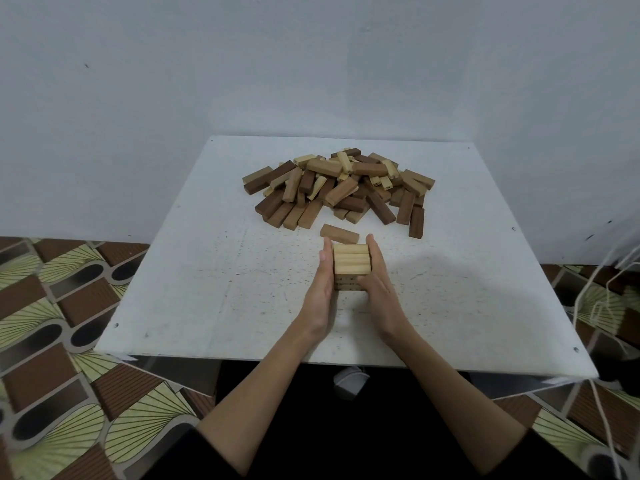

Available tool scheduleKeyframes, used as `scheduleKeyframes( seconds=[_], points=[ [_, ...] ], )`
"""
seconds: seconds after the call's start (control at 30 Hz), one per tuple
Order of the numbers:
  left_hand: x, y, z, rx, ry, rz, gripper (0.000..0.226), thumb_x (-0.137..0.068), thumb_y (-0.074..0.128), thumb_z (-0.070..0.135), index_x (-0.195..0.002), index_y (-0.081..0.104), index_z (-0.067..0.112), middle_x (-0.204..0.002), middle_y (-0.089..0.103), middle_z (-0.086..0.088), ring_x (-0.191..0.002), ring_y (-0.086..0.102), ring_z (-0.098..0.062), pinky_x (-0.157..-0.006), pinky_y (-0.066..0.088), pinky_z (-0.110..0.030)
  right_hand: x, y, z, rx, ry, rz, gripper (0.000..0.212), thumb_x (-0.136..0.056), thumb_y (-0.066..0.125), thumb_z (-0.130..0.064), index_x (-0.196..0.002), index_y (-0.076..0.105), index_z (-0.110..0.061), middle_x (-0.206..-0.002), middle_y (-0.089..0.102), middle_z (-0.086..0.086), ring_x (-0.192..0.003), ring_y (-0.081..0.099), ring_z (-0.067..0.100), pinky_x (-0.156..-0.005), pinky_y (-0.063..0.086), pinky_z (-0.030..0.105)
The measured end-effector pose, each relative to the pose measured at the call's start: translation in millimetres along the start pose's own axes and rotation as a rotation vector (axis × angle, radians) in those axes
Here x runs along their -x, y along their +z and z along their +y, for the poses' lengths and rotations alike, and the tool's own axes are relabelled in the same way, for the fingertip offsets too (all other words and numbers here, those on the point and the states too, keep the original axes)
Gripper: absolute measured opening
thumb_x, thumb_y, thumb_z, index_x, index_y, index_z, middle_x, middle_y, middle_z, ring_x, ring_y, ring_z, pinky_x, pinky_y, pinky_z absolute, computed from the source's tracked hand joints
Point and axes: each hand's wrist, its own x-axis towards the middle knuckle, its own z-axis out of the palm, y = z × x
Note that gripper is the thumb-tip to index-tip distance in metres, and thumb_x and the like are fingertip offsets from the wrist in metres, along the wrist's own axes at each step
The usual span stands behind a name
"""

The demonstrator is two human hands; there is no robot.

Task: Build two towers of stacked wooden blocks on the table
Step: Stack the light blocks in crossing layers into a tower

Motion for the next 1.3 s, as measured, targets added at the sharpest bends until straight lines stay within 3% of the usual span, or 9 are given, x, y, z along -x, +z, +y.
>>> scheduleKeyframes(
  seconds=[0.13, 0.2, 0.37, 0.47, 0.67, 0.8, 0.97, 1.13, 1.3],
  points=[
    [2, -4, 14, -0.089, 0.022, 0.060, 0.063, -0.100, 0.019, 0.054, -0.151, 0.017, 0.016, -0.148, 0.023, 0.013, -0.138, 0.024, -0.006, -0.102, 0.020, -0.002, -5, -6, -6, -0.015, -0.025, 0.037, 0.074, -0.081, 0.034, -0.032, -0.151, 0.010, -0.025, -0.156, 0.014, -0.010, -0.139, 0.016, 0.002, -0.108, 0.022, 0.019],
    [-4, -13, 21, -0.080, 0.065, 0.095, 0.062, -0.099, 0.022, 0.057, -0.151, 0.018, 0.023, -0.151, 0.022, 0.014, -0.141, 0.018, -0.006, -0.104, 0.015, -0.007, -15, -13, -15, 0.005, -0.045, 0.092, 0.068, -0.083, 0.035, -0.032, -0.149, 0.020, -0.025, -0.153, 0.022, -0.010, -0.137, 0.022, 0.003, -0.109, 0.023, 0.027],
    [-43, -43, 49, -0.417, 0.273, 0.229, 0.035, -0.098, 0.048, 0.018, -0.133, 0.048, 0.012, -0.124, 0.052, 0.008, -0.107, 0.049, 0.003, -0.081, 0.036, 0.002, -60, -34, -47, 0.159, -0.175, 0.162, 0.044, -0.090, 0.047, 0.002, -0.131, 0.047, -0.014, -0.128, 0.051, -0.002, -0.117, 0.047, 0.011, -0.100, 0.041, 0.023],
    [-81, -57, 70, -0.698, 0.406, 0.254, 0.025, -0.090, 0.055, 0.001, -0.115, 0.061, 0.004, -0.101, 0.056, 0.002, -0.090, 0.049, 0.000, -0.076, 0.036, -0.001, -103, -38, -62, 0.291, -0.177, 0.144, 0.033, -0.090, 0.051, 0.001, -0.121, 0.056, -0.011, -0.115, 0.058, 0.002, -0.098, 0.053, 0.011, -0.080, 0.044, 0.010],
    [-152, -73, 83, -1.211, 0.413, 0.181, 0.022, -0.086, 0.065, 0.017, -0.105, 0.067, 0.006, -0.110, 0.052, -0.009, -0.111, 0.038, -0.025, -0.096, 0.032, -0.029, -179, -38, -80, 0.677, -0.250, 0.127, 0.024, -0.089, 0.056, -0.005, -0.112, 0.062, -0.006, -0.109, 0.059, 0.004, -0.083, 0.051, 0.006, -0.069, 0.034, -0.003],
    [-174, -67, 87, -1.442, 0.432, 0.173, 0.034, -0.082, 0.068, 0.028, -0.110, 0.063, 0.009, -0.111, 0.049, -0.011, -0.109, 0.040, -0.028, -0.089, 0.040, -0.036, -215, -36, -79, 0.898, -0.233, -0.012, 0.035, -0.096, 0.044, -0.024, -0.128, 0.056, -0.019, -0.132, 0.053, 0.002, -0.122, 0.041, 0.028, -0.103, 0.033, 0.032],
    [-184, -59, 84, -1.579, 0.440, 0.158, 0.032, -0.086, 0.063, 0.030, -0.109, 0.062, 0.008, -0.119, 0.049, -0.011, -0.113, 0.039, -0.028, -0.084, 0.041, -0.036, -232, -35, -84, 1.098, -0.149, -0.211, 0.053, -0.086, 0.046, -0.007, -0.136, 0.046, -0.025, -0.138, 0.046, 0.005, -0.121, 0.033, 0.031, -0.104, 0.029, 0.046],
    [-184, -58, 78, -1.455, 0.465, 0.184, 0.014, -0.088, 0.055, 0.011, -0.097, 0.061, 0.003, -0.115, 0.053, -0.013, -0.112, 0.040, -0.029, -0.078, 0.033, -0.031, -234, -43, -87, 1.050, -0.212, -0.210, 0.048, -0.081, 0.062, -0.014, -0.127, 0.054, -0.023, -0.125, 0.049, 0.004, -0.117, 0.037, 0.027, -0.093, 0.033, 0.035],
    [-183, -59, 81, -1.235, 0.461, 0.202, 0.005, -0.088, 0.058, 0.014, -0.094, 0.058, 0.014, -0.101, 0.059, -0.001, -0.105, 0.047, -0.024, -0.084, 0.040, -0.035, -225, -64, -113, 0.498, -0.197, 0.118, 0.028, -0.079, 0.057, 0.007, -0.100, 0.054, -0.011, -0.116, 0.034, 0.005, -0.089, 0.051, 0.015, -0.070, 0.050, 0.018]
  ],
)
